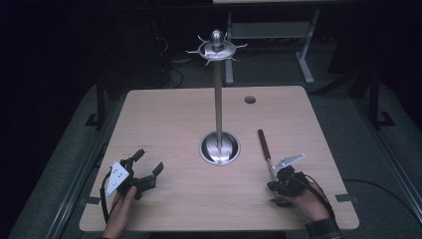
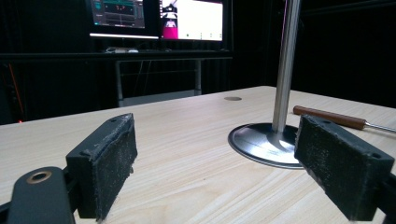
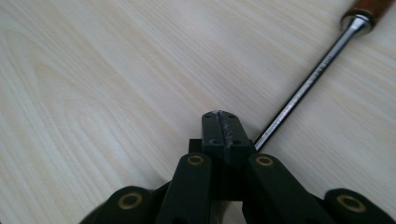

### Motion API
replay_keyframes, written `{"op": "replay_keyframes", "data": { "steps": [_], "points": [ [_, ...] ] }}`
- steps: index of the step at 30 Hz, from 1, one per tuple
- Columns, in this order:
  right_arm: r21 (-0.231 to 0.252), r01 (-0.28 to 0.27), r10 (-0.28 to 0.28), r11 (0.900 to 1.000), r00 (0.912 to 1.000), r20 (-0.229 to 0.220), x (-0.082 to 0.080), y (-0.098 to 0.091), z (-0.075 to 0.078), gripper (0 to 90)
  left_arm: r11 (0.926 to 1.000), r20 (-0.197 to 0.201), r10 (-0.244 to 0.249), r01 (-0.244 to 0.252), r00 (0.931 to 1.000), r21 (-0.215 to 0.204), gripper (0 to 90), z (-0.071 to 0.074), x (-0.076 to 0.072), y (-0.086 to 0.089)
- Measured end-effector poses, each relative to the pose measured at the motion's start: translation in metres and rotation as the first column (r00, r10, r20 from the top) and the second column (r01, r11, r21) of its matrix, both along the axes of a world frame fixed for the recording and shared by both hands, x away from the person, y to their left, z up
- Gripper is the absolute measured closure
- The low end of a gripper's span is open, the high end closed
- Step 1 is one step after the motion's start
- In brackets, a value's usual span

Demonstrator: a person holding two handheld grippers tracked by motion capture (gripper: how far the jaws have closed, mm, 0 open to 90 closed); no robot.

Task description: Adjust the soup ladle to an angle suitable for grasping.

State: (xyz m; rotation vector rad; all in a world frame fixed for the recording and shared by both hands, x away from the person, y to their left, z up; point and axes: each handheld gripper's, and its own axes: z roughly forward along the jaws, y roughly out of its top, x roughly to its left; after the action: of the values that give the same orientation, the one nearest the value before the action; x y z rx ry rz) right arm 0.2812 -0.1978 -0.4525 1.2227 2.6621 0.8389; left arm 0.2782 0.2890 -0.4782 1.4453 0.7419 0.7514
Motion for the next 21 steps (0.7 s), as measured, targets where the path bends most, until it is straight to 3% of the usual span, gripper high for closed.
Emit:
{"op": "replay_keyframes", "data": {
  "steps": [5, 10, 21],
  "points": [
    [0.005, 0.033, -0.033, 0.9994, 0.9994, 0.005, 0.001, -0.013, 0.002, 89.7, 1.0, 0.001, -0.002, 0.002, 1.0, 0.001, 12.5, 0.0, 0.0, 0.0],
    [0.043, 0.068, -0.07, 0.9967, 0.9963, 0.05, 0.008, -0.021, 0.012, 89.7, 1.0, 0.0, -0.001, 0.001, 1.0, 0.001, 12.5, 0.0, 0.0, 0.0],
    [0.074, 0.148, -0.157, 0.9862, 0.9798, 0.124, 0.062, -0.03, 0.014, 89.7, 1.0, 0.0, -0.002, 0.002, 1.0, 0.002, 12.5, 0.0, 0.0, 0.0]
  ]
}}
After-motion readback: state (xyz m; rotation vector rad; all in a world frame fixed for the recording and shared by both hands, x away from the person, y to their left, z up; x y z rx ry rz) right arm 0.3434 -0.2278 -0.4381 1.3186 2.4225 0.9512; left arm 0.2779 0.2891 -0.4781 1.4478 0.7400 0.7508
